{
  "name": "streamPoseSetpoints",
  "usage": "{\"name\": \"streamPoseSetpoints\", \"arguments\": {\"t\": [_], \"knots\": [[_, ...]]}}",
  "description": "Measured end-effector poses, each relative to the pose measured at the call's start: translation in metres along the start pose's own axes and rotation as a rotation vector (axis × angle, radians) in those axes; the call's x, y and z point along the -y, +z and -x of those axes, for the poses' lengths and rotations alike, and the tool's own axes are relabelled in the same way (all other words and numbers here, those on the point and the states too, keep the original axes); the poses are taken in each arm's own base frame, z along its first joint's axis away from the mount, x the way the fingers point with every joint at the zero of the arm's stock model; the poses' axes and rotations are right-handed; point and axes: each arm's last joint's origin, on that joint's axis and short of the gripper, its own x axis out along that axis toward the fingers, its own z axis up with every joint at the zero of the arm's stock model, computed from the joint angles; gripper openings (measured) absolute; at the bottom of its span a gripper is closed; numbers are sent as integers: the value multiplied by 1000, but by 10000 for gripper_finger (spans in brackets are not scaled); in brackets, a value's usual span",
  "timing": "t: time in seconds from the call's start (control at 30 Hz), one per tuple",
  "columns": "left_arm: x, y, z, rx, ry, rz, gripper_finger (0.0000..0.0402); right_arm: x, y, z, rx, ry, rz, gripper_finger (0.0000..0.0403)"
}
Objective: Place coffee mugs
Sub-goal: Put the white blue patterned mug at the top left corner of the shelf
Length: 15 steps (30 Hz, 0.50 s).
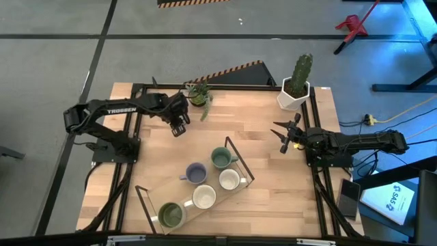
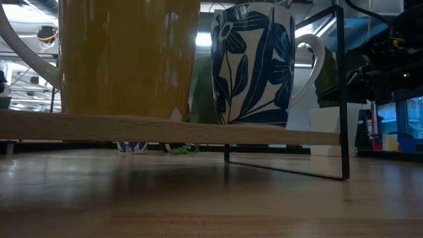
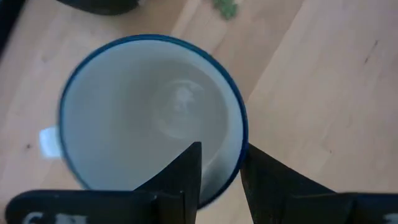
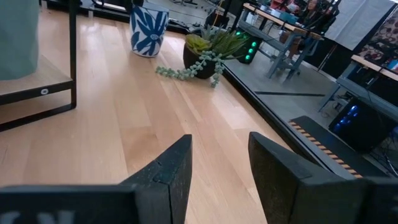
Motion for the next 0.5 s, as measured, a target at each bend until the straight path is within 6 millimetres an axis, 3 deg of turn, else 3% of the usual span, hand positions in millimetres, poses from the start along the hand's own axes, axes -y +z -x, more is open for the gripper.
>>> {"name": "streamPoseSetpoints", "arguments": {"t": [0.27,0.5], "knots": [[0,-5,-4,-20,1,-6,17,0,0,0,-1,0,0,143],[5,-5,0,-31,13,3,17,0,0,0,0,0,0,143]]}}
